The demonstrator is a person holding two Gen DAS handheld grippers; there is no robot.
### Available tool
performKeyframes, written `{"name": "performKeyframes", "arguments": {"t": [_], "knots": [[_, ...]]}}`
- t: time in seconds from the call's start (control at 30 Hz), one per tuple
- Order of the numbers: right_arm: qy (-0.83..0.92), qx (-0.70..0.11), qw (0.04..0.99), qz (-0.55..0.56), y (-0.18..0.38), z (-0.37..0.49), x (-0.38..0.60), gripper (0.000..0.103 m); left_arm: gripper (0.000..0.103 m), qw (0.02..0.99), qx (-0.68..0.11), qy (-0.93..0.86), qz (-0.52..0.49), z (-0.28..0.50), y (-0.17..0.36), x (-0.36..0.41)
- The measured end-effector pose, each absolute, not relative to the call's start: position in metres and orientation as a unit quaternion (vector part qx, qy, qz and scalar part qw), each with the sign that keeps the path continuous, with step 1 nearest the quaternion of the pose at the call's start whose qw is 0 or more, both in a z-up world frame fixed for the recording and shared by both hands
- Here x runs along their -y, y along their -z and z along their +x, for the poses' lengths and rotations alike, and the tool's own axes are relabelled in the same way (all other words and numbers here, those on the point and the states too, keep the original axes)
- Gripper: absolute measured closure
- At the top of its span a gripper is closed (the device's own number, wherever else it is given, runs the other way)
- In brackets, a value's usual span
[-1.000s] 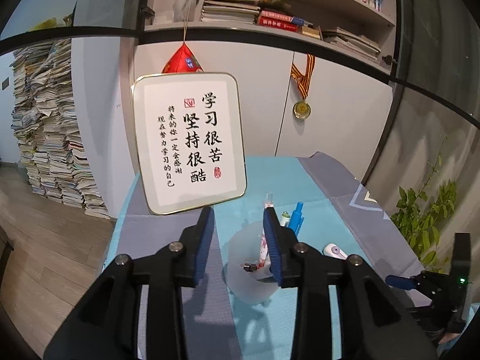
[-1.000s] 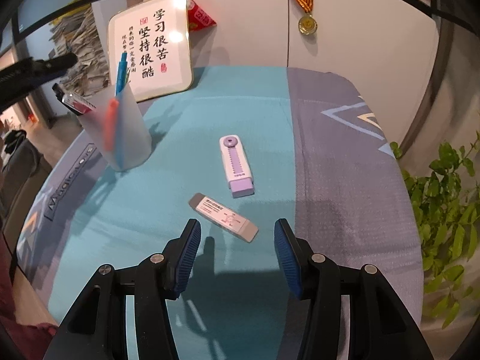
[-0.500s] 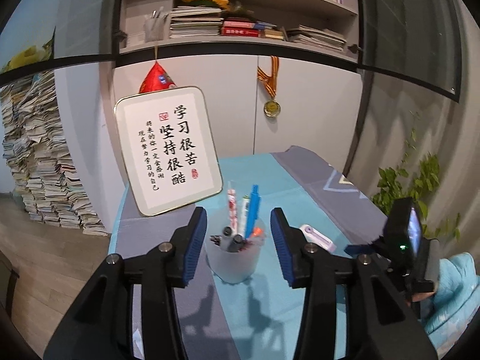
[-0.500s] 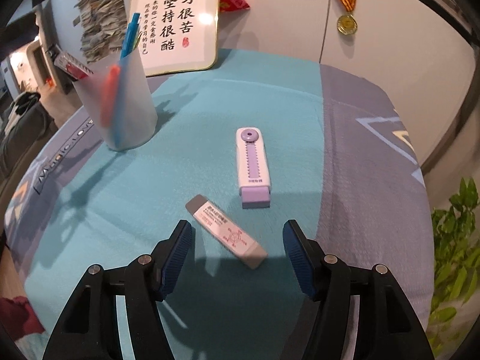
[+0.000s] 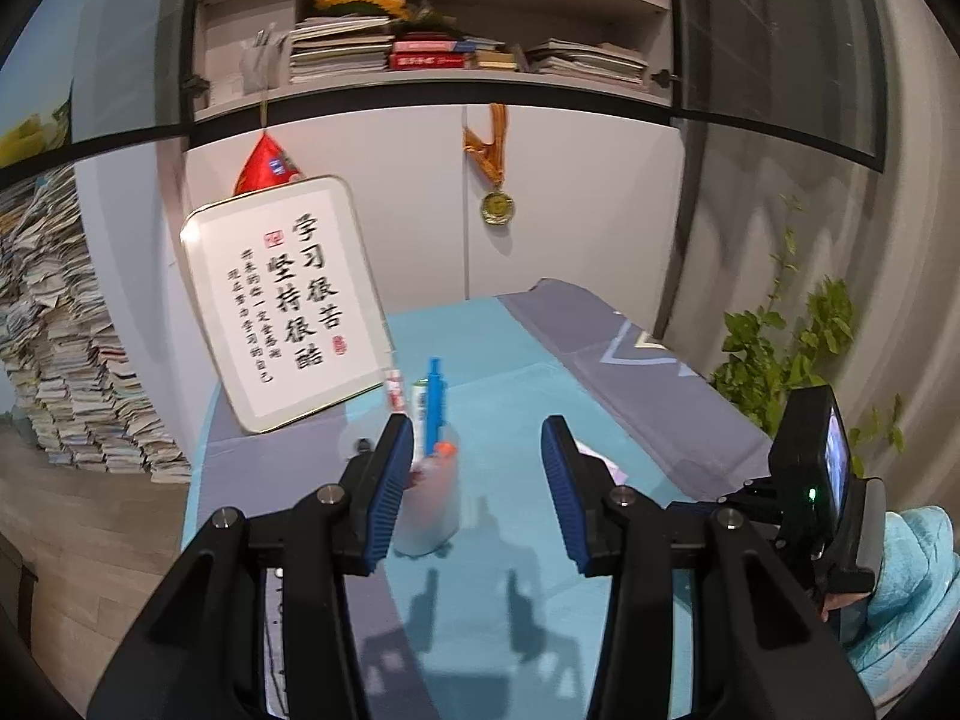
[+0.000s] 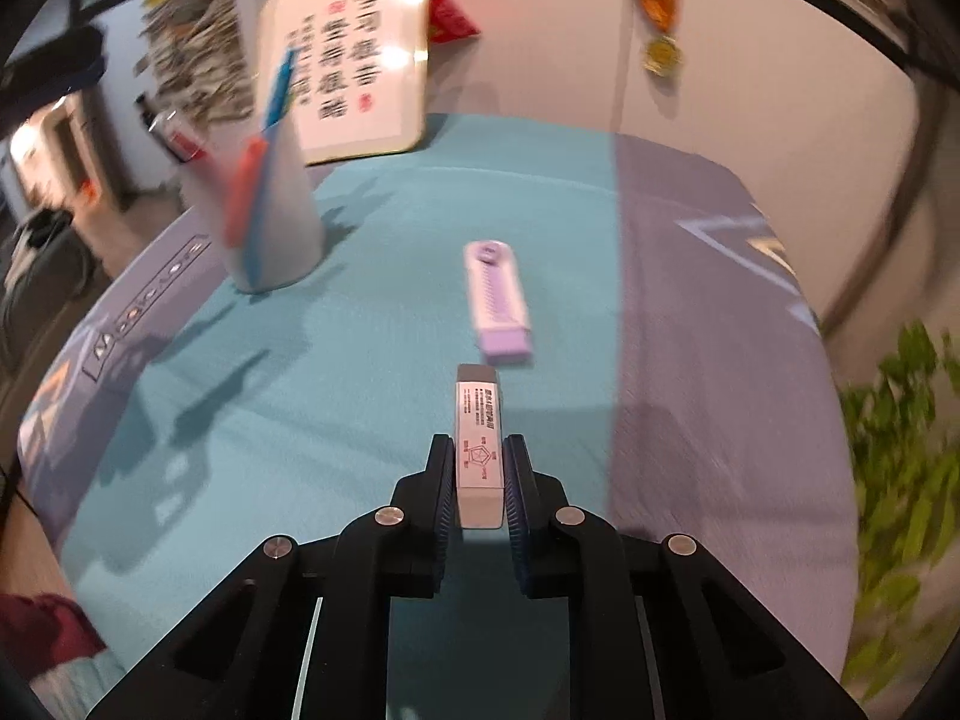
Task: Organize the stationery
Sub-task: 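Grasp the white eraser with the right gripper while the left grasps the purple correction tape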
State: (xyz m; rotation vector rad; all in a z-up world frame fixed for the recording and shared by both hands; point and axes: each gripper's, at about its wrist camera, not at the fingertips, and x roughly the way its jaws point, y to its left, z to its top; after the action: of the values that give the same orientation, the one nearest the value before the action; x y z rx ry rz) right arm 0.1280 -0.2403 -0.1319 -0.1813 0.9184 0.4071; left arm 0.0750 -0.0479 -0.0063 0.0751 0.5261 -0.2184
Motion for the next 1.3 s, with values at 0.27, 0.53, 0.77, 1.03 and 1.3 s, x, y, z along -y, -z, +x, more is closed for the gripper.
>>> {"name": "performKeyframes", "arguments": {"t": [0.27, 0.53, 0.77, 1.03, 1.3], "knots": [[-0.122, -0.443, 0.888, -0.024, 0.132, 0.117, 0.289, 0.086, 0.054, 0.939, -0.283, 0.179, 0.073, 0.076, 0.016, 0.114], [-0.099, -0.426, 0.899, 0.0, 0.13, 0.103, 0.309, 0.086, 0.053, 0.918, -0.364, 0.142, 0.073, 0.145, 0.086, 0.162], [-0.1, -0.424, 0.9, -0.004, 0.134, 0.098, 0.312, 0.086, 0.054, 0.896, -0.441, 0.047, 0.013, 0.214, 0.127, 0.16], [-0.106, -0.425, 0.899, -0.005, 0.137, 0.099, 0.312, 0.086, 0.079, 0.886, -0.46, 0.06, 0.017, 0.222, 0.135, 0.163], [-0.104, -0.428, 0.897, -0.011, 0.136, 0.098, 0.31, 0.086, 0.079, 0.878, -0.463, 0.109, 0.048, 0.18, 0.137, 0.144]]}}
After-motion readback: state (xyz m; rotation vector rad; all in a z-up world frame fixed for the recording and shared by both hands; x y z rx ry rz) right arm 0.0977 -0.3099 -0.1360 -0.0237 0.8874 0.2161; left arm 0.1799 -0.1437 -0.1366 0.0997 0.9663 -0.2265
